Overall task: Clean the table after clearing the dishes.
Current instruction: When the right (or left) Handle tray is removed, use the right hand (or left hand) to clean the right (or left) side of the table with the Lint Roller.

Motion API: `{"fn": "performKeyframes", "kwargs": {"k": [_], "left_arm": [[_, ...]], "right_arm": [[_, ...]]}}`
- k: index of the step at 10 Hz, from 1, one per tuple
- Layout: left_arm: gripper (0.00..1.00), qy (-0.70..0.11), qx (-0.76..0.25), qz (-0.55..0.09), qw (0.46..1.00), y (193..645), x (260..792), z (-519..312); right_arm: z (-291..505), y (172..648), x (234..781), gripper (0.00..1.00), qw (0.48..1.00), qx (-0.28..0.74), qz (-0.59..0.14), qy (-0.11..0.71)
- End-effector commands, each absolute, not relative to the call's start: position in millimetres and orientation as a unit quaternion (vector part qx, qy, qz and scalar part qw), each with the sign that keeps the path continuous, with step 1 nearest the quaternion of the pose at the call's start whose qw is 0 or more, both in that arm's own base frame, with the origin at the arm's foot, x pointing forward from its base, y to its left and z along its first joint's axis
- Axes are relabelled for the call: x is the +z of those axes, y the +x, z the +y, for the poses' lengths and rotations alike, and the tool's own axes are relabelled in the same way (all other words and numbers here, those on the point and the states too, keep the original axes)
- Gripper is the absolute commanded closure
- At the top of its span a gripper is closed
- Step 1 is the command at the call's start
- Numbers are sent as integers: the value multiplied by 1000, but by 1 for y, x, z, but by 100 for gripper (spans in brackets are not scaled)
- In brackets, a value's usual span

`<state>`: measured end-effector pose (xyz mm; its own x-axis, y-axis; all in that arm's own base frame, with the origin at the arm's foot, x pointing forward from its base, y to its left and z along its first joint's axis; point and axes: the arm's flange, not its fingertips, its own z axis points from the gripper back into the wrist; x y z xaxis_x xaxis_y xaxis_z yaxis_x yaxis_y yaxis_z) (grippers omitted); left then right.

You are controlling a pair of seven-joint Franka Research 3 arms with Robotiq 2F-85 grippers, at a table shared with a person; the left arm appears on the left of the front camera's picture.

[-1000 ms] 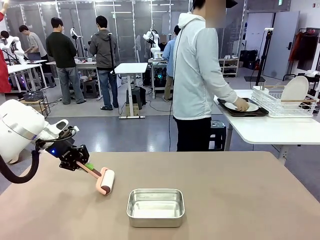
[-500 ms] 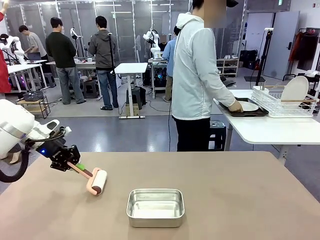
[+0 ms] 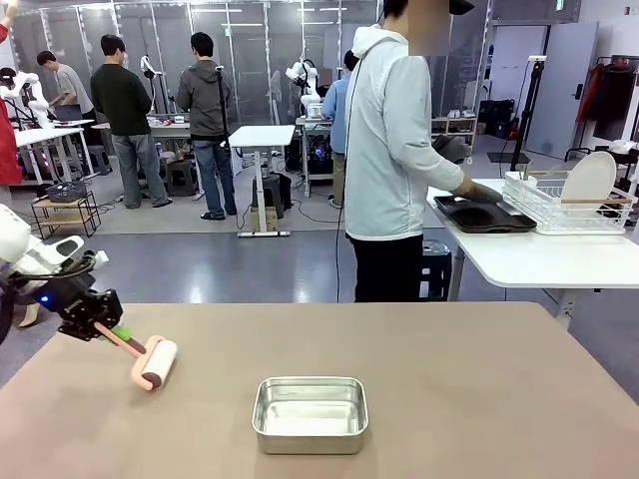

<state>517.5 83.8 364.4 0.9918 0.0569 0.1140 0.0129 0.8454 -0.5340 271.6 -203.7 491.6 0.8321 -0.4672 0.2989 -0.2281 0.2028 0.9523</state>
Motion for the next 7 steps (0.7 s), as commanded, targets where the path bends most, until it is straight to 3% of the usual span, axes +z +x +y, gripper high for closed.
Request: {"fn": "performKeyframes", "kwargs": {"k": [1, 7], "left_arm": [[79, -140, 26, -12, 990, 502, 328, 113], [79, 15, 52, 2, 999, 486, 359, 129]], "right_arm": [[-202, 271, 495, 0, 722, -78, -280, 628], [-202, 271, 495, 0, 722, -78, -280, 628]]}}
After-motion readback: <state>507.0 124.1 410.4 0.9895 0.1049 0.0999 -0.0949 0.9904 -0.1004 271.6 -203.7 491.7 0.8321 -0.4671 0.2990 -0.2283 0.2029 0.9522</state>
